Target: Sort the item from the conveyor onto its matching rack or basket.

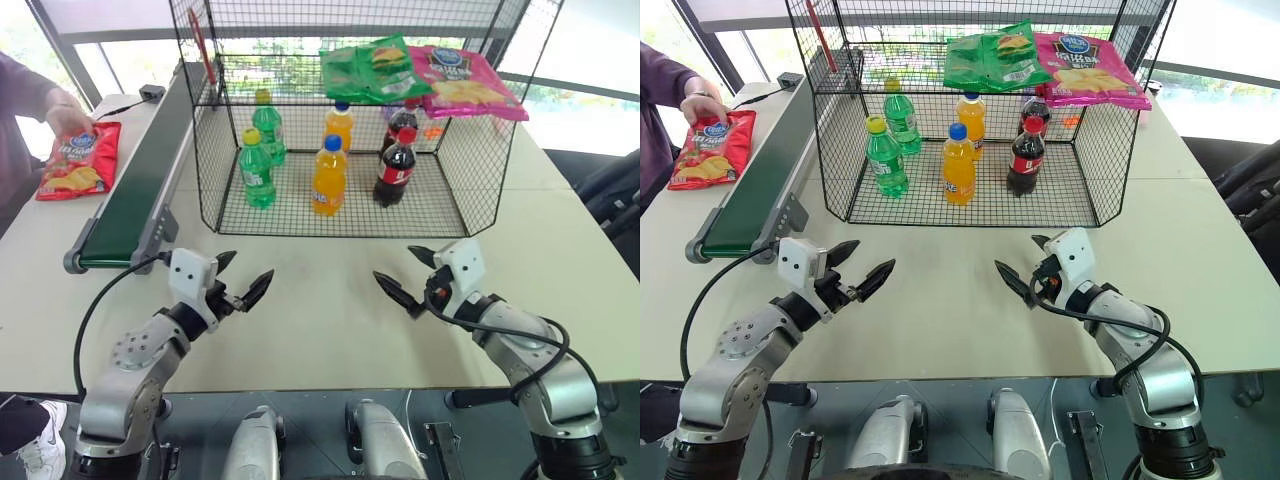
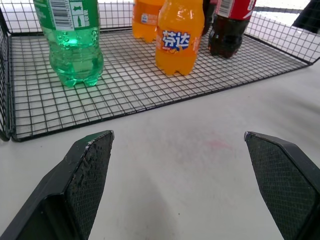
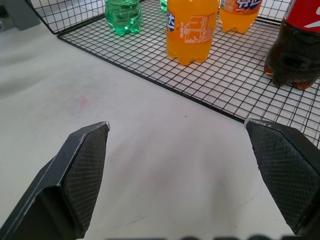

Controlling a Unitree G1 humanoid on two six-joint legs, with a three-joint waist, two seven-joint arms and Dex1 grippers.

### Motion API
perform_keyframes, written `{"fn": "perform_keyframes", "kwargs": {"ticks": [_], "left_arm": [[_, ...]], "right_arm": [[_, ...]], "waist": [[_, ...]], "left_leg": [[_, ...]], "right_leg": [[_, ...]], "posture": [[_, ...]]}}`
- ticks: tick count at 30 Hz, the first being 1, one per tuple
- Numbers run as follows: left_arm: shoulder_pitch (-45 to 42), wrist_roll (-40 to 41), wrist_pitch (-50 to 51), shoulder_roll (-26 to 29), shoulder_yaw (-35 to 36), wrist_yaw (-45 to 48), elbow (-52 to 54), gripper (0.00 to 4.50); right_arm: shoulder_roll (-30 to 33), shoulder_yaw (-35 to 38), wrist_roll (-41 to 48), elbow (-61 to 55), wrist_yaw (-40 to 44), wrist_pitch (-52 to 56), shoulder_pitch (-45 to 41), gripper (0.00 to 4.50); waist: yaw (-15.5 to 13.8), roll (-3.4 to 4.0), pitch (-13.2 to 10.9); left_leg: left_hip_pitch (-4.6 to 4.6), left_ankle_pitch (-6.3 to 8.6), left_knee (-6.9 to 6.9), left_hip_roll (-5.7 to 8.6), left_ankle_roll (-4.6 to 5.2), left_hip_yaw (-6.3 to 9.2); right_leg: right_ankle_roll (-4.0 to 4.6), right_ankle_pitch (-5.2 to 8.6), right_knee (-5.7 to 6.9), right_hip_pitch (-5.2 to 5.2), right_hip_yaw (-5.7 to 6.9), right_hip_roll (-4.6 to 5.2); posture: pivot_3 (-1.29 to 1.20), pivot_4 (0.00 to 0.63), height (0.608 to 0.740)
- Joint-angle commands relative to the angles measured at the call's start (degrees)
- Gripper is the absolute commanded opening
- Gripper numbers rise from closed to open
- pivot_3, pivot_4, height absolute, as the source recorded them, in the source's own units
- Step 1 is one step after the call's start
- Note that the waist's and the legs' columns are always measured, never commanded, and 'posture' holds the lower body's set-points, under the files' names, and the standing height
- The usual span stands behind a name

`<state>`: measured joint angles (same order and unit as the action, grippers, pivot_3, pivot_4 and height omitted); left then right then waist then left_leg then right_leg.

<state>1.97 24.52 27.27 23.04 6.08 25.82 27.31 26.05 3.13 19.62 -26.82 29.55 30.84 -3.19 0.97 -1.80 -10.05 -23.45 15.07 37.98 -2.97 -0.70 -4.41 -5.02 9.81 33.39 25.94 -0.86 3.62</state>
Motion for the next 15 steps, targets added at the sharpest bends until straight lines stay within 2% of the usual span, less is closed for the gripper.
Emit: {"fn": "perform_keyframes", "kwargs": {"ticks": [1,15], "left_arm": [[-0.9,1.1,0.1,0.0,0.6,-0.3,2.8,4.40],[-1.2,0.6,0.3,-0.3,-0.3,0.0,2.5,4.40]], "right_arm": [[0.2,0.3,0.0,-0.7,-0.1,-1.2,-0.7,4.50],[-0.1,0.2,-0.3,-0.2,-0.4,-1.6,-1.0,4.50]], "waist": [[0.0,0.00,0.0],[0.0,0.00,0.0]], "left_leg": [[0.00,0.00,0.00,0.00,0.00,0.00],[0.00,0.00,0.00,0.00,0.00,0.00]], "right_leg": [[0.00,0.00,0.00,0.00,0.00,0.00],[0.00,0.00,0.00,0.00,0.00,0.00]], "posture": [[0.00,0.150,0.740],[0.00,0.150,0.740]]}}
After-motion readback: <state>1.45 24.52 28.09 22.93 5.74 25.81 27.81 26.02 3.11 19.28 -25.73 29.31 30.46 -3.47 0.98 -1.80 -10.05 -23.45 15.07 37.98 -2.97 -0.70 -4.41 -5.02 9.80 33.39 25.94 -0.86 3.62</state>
